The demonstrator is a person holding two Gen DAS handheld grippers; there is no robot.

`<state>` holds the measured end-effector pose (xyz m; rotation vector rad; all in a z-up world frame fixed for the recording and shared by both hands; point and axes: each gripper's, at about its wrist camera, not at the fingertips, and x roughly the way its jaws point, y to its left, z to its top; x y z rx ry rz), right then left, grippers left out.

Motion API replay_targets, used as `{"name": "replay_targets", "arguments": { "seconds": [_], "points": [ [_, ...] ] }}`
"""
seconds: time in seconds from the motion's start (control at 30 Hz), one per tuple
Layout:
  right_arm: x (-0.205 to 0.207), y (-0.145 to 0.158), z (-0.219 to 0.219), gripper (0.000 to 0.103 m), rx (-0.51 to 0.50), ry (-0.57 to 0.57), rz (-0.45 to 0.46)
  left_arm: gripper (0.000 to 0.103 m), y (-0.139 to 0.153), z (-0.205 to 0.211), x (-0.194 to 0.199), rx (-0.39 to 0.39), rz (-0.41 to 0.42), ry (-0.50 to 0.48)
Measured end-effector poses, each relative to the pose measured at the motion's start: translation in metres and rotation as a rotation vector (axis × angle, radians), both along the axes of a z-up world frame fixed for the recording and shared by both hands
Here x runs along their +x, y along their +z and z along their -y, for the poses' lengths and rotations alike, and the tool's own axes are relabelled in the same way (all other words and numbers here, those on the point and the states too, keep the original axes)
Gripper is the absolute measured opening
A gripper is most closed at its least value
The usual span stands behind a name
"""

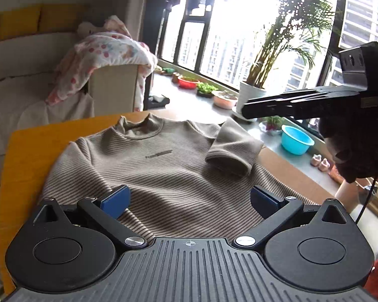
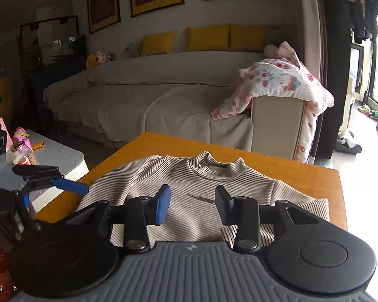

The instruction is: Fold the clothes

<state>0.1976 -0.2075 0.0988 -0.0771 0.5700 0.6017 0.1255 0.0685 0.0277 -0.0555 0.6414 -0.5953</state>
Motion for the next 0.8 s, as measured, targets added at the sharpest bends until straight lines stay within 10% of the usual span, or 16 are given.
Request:
{"name": "replay_targets", "arguments": {
  "seconds": [0.4,0.57,0.8],
  "points": [
    [0.185,-0.093,-0.122,0.048,0.017,-0.015,-0.208,0.103,-0.048,-0.031,0.049,-0.222,-0.228,0.026],
    [0.208,-0.088,-0.157,0.006,-0.101,-0.029,-0.105,0.103,-0.053,-0.032,0.046,-0.194,-0.233,0.014],
    [0.242,-0.092,-0.127,0.005,-0.096,-0.140,-0.114,0.103,-0.052,-0.029,0.042,-0.159,-0.209,-0.001]
  ]
}}
